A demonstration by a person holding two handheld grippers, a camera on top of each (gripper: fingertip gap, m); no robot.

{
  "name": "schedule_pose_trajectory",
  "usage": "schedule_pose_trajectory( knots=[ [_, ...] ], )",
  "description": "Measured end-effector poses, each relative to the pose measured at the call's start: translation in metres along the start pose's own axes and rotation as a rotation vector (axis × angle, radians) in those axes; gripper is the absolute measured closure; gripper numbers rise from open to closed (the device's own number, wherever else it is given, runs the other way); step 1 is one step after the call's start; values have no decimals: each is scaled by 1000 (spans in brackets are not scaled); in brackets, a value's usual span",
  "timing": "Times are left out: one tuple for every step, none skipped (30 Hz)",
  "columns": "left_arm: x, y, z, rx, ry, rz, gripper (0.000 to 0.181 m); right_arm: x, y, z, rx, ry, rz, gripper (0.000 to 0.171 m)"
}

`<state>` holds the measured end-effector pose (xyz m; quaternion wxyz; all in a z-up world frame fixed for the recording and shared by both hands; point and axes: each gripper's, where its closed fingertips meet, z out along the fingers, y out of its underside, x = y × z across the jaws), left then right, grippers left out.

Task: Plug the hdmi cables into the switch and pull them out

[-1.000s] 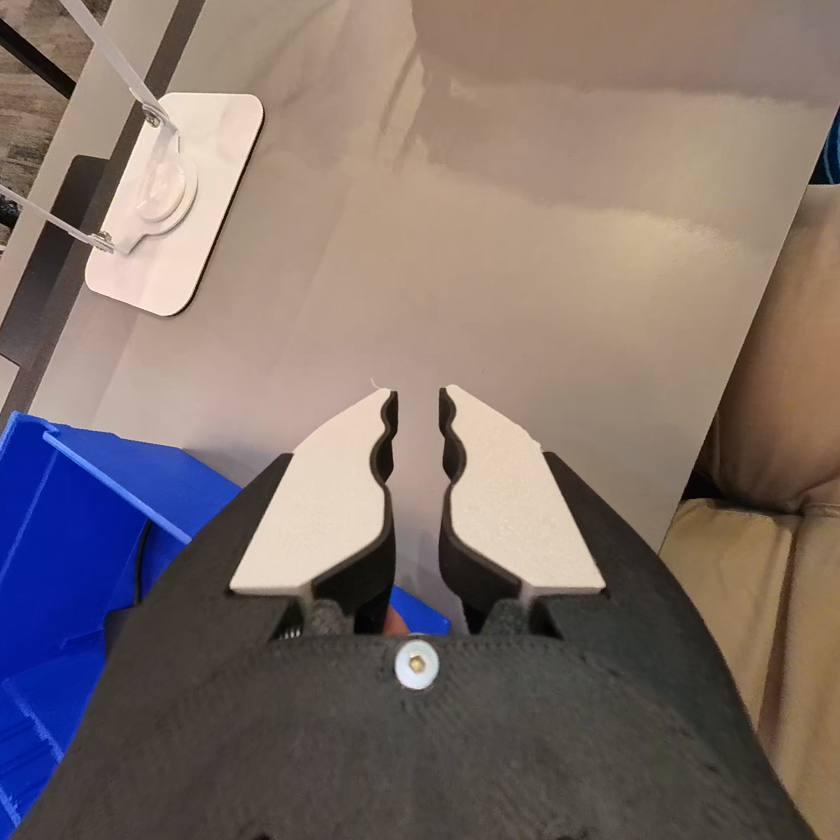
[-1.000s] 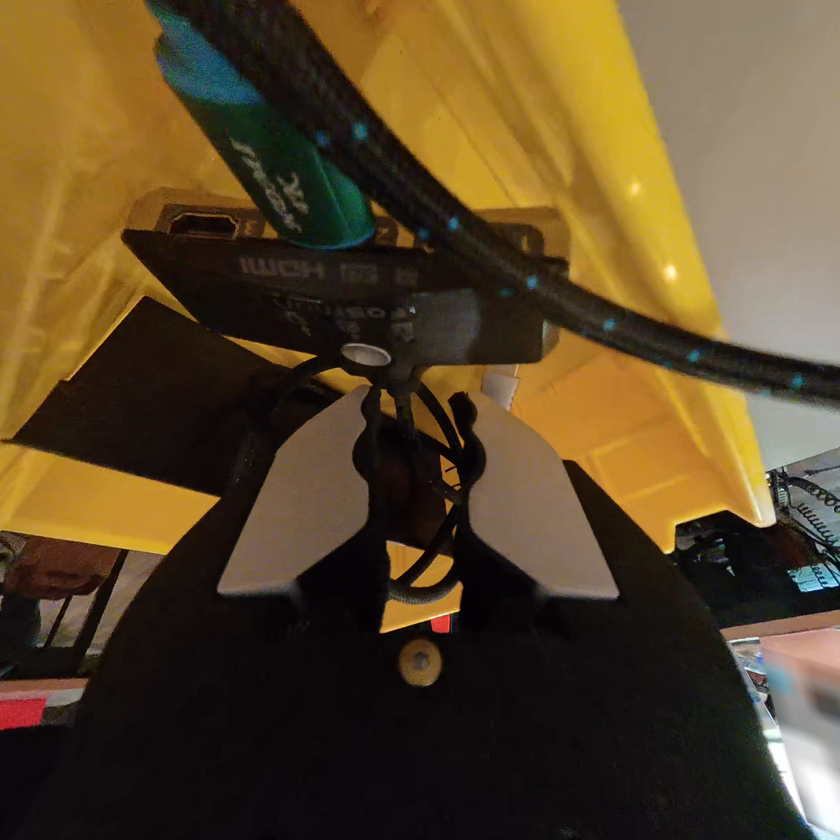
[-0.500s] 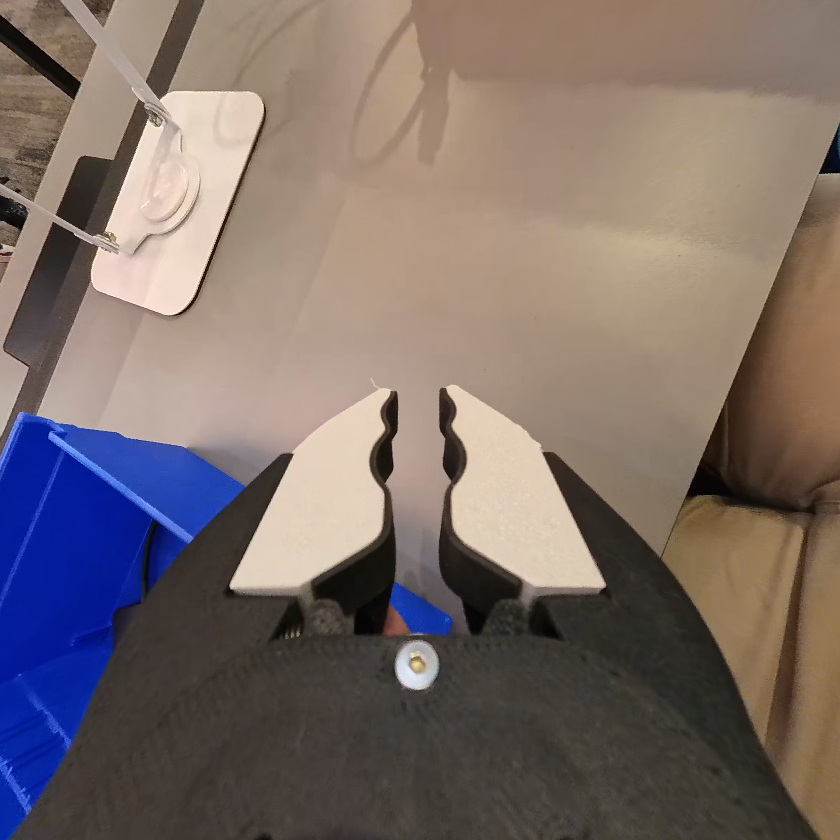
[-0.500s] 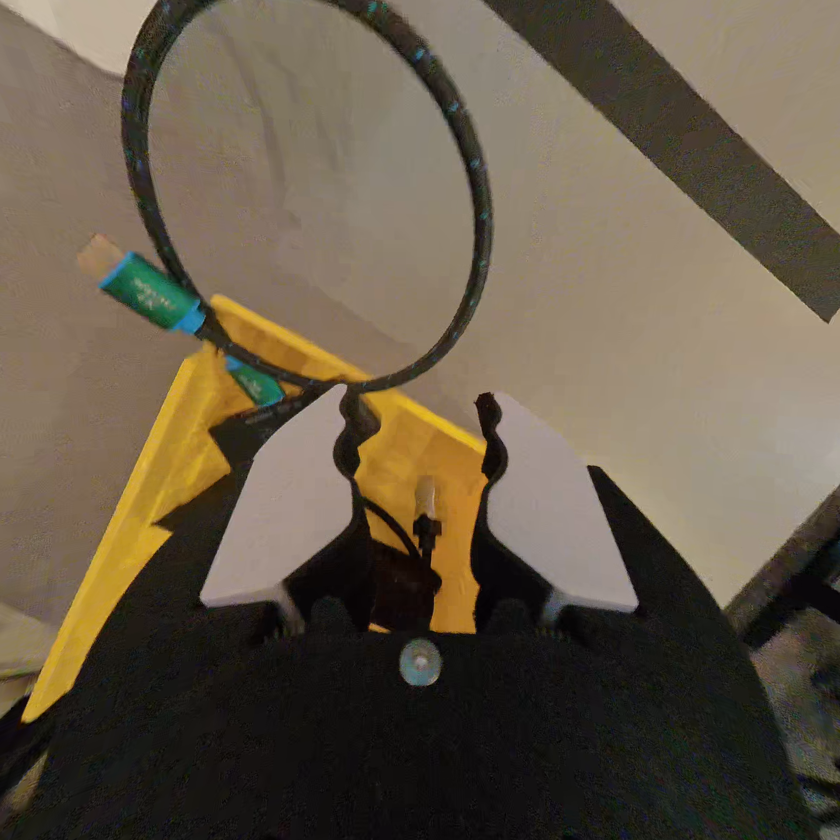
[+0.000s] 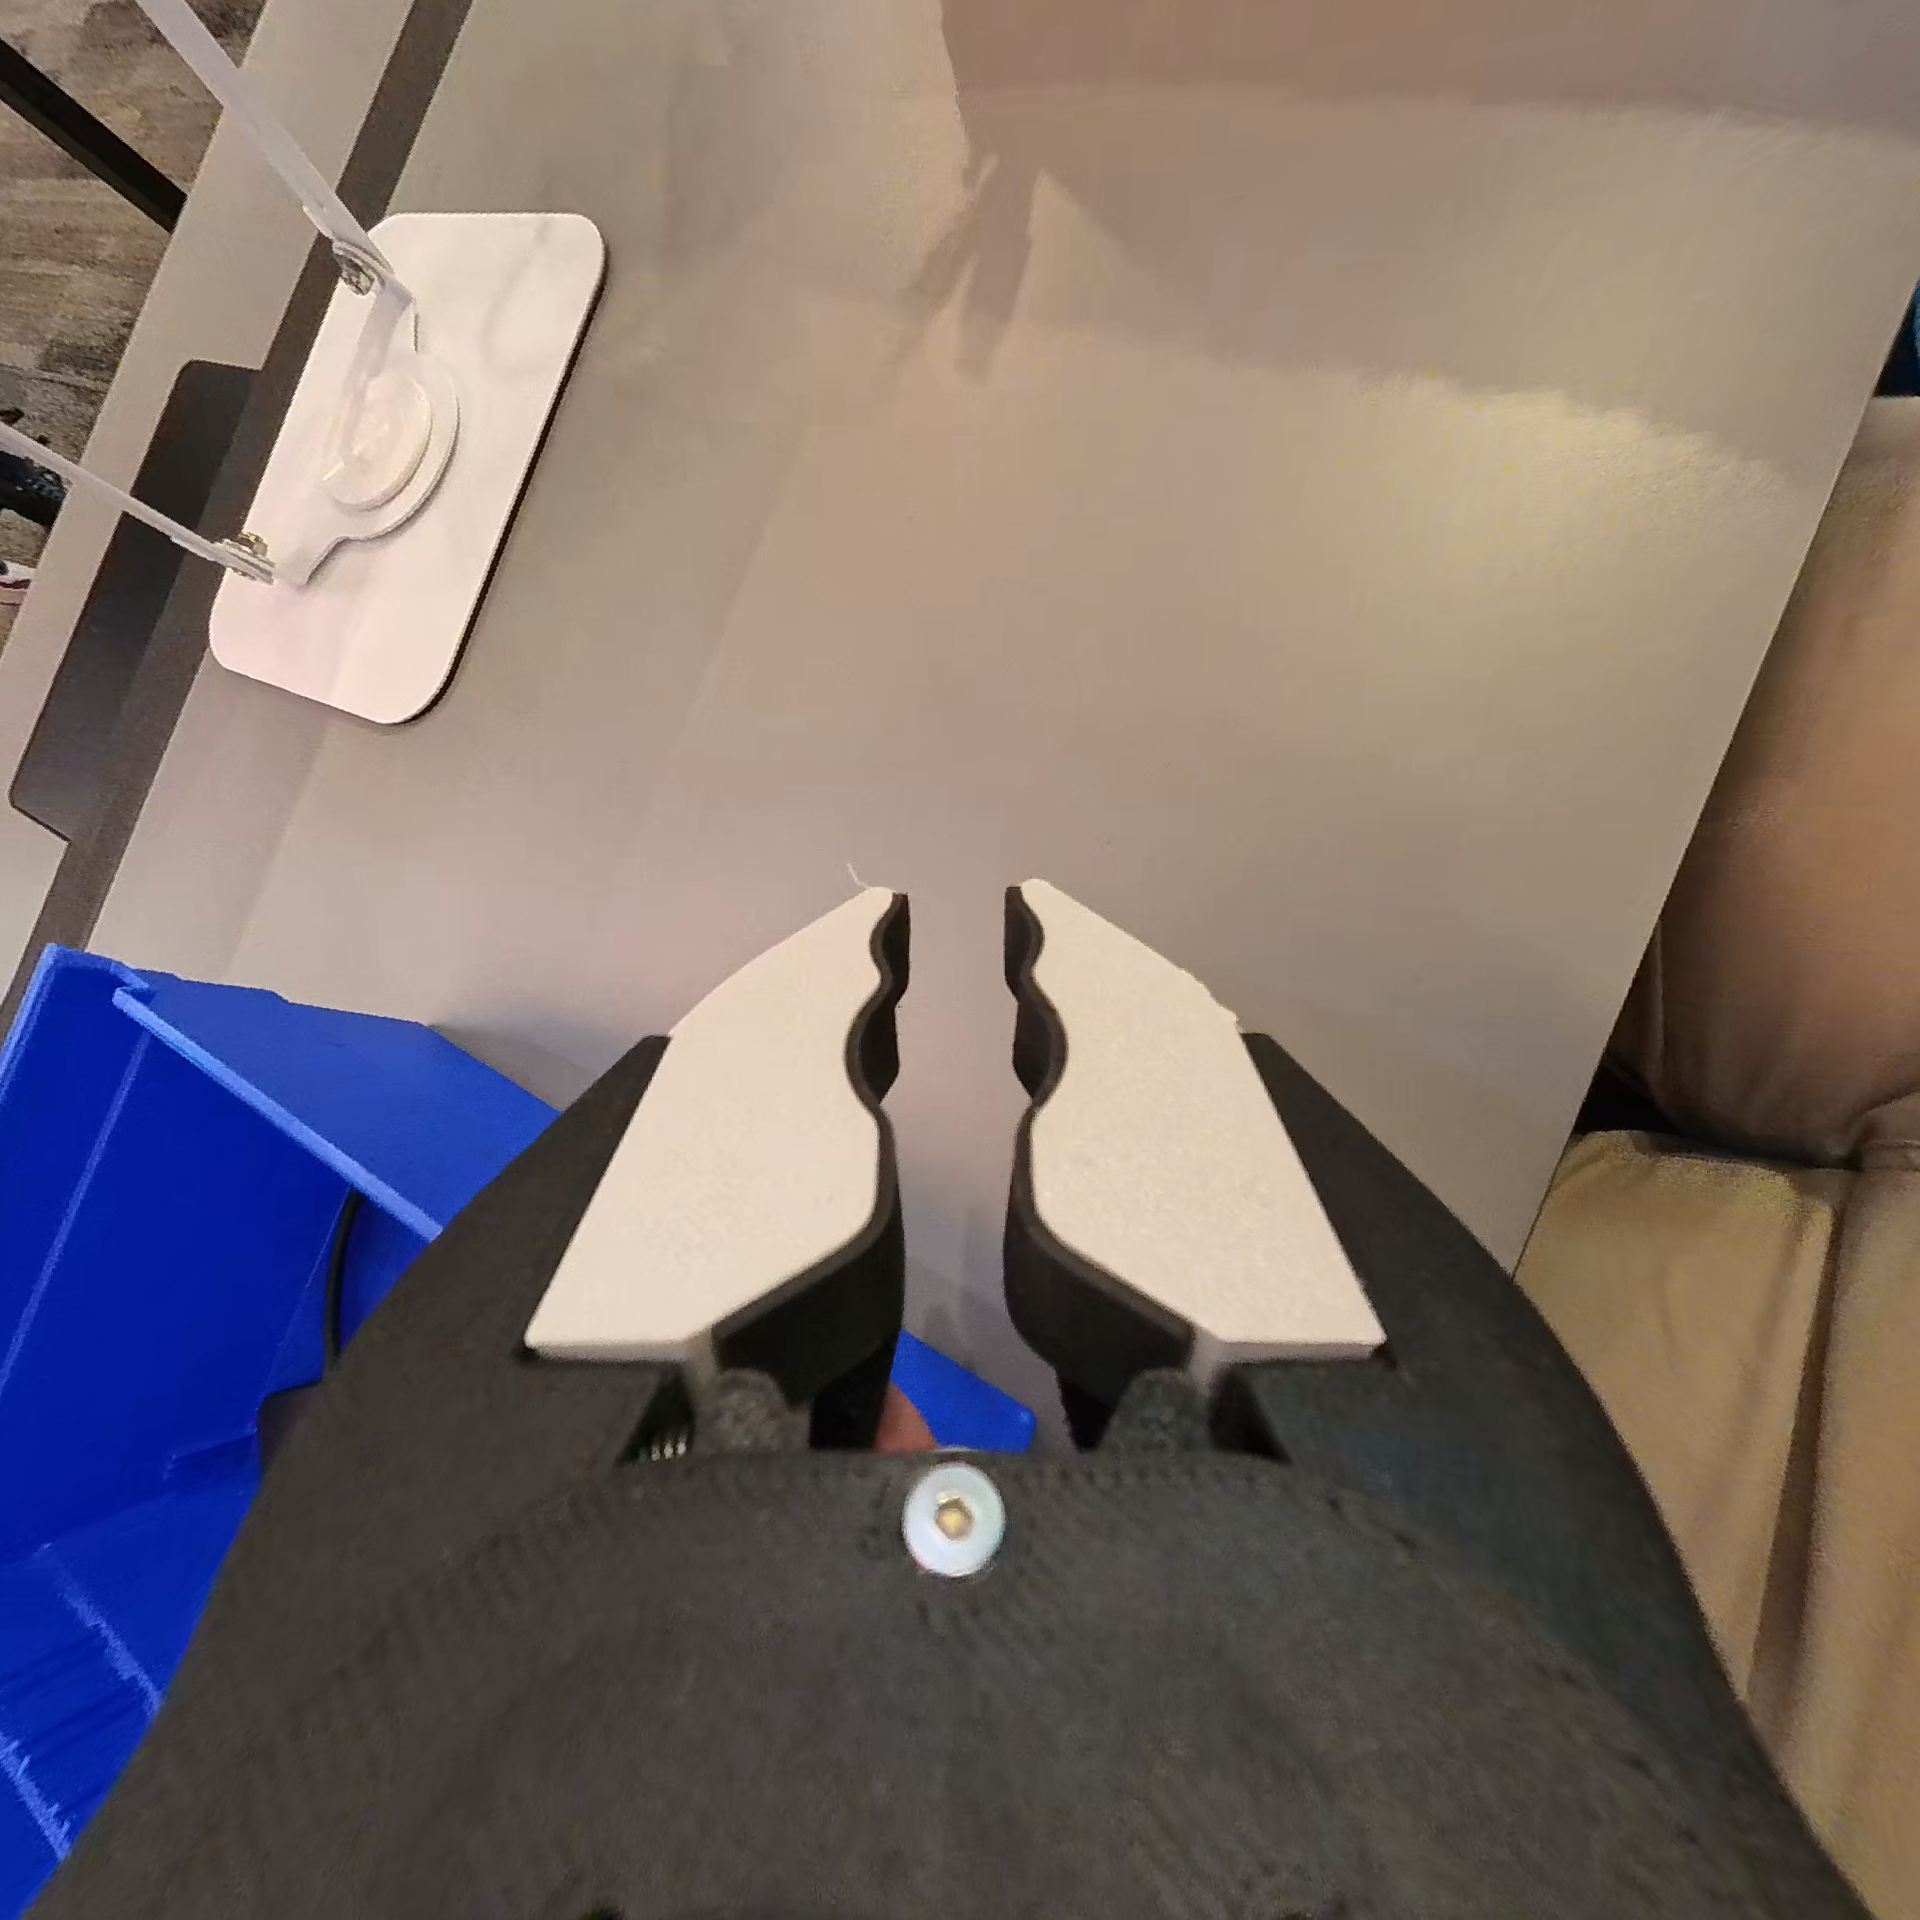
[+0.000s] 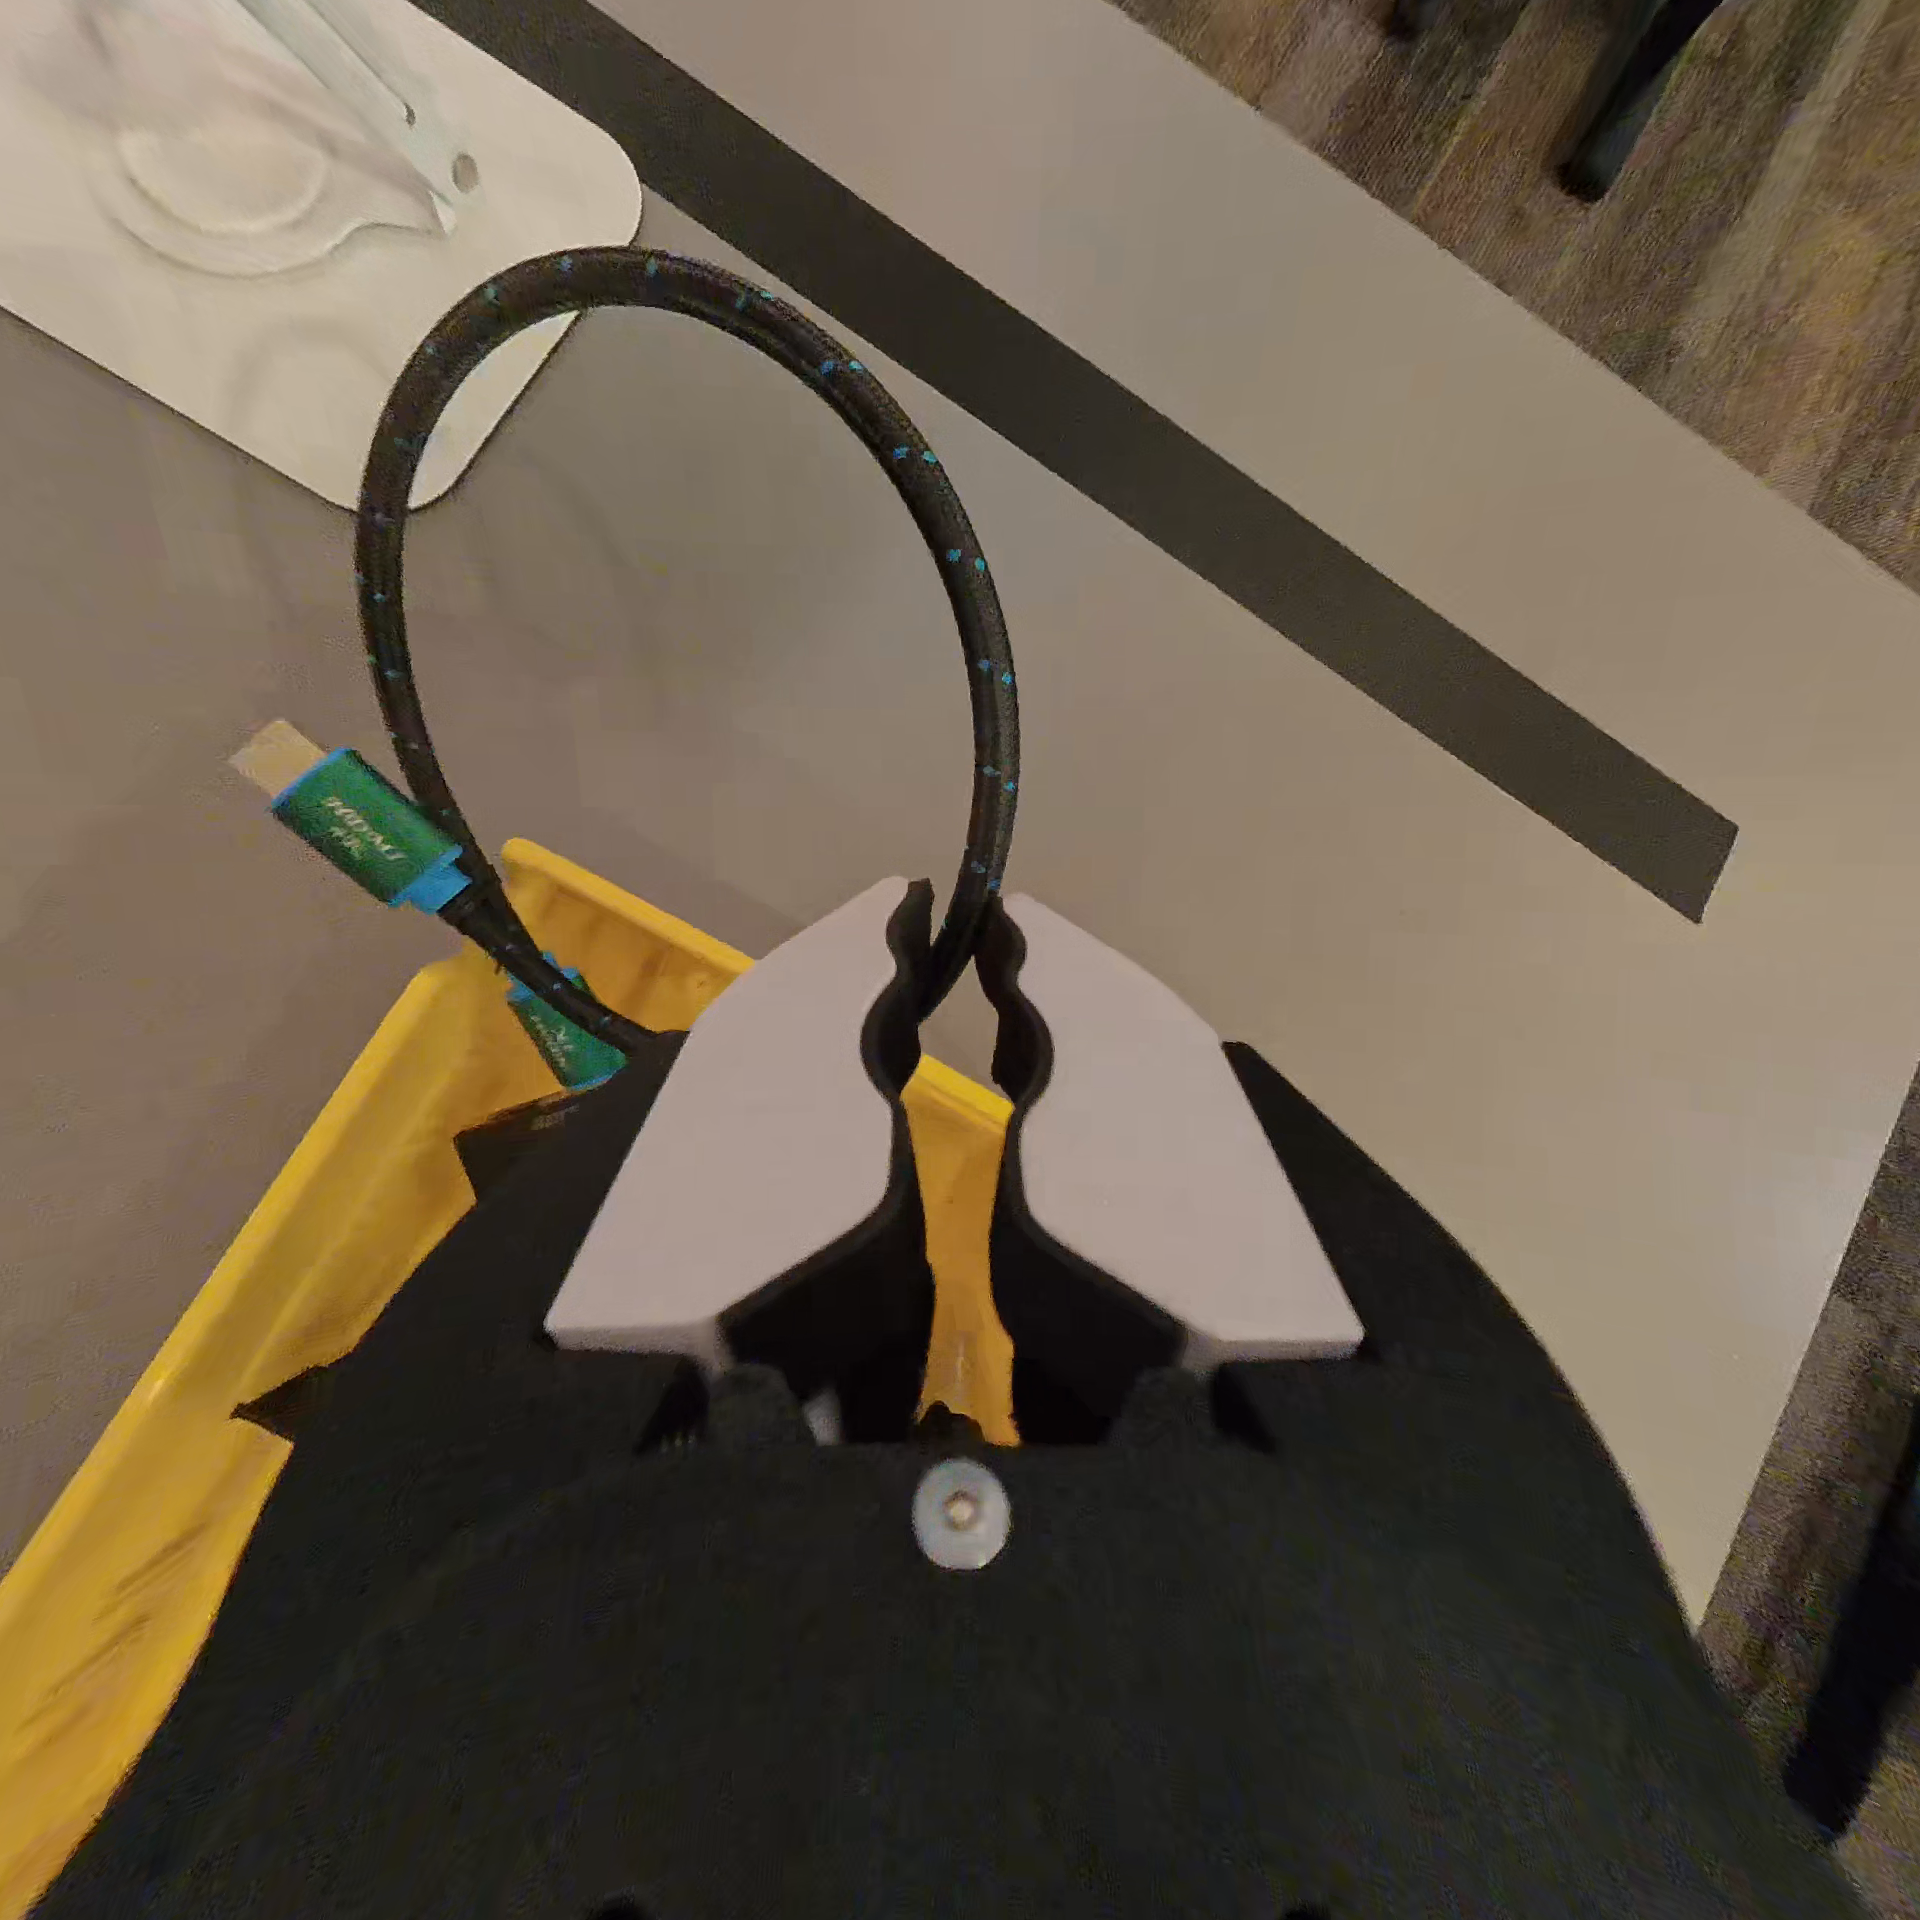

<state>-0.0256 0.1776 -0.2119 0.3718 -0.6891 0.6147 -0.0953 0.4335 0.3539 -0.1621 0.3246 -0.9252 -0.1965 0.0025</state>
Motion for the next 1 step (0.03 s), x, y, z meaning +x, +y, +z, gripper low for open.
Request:
schedule_pose_trajectory(
  knots=[
    [0,0,0,2,0,0,165,-1,1,-6,35,7,10,163]
  ],
)
